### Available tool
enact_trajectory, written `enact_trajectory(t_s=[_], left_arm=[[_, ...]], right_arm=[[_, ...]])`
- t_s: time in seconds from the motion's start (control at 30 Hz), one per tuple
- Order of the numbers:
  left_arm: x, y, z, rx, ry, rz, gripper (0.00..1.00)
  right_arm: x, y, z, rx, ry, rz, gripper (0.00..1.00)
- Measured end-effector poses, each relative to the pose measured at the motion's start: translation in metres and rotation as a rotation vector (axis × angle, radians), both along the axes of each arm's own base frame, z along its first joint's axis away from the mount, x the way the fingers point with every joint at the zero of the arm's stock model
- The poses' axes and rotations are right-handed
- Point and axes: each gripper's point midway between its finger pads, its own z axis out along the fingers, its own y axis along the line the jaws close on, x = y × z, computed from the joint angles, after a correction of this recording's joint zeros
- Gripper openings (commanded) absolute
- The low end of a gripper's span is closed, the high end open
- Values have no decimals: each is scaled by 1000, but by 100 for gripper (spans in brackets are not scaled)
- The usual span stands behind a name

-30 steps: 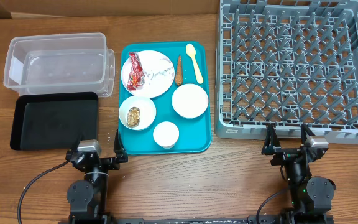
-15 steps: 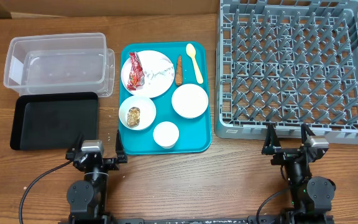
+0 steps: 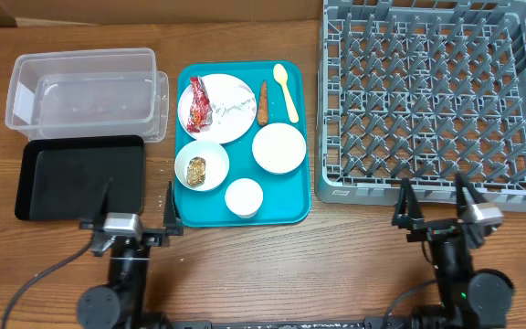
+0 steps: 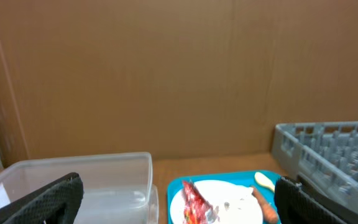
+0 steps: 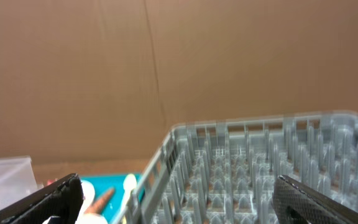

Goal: Sort waste into correct bins and load items into the dishwasher
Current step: 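Reach the left gripper to the white plate's red wrapper and tissue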

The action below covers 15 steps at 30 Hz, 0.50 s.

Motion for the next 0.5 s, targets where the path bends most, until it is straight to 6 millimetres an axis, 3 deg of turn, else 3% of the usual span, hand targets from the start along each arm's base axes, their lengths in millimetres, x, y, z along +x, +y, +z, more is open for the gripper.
enact_trajectory(t_s=[0.2, 0.37, 0.5], left_arm=[[0, -3, 72, 1, 41, -16, 100], [25, -3, 103, -3, 201, -23, 100], [56, -3, 113, -8, 370, -26, 100]], right_arm=[[-6, 1, 53, -9, 42, 3, 100], [2, 1, 69, -11, 182, 5, 100], [14, 1, 73, -10, 322, 7, 100]])
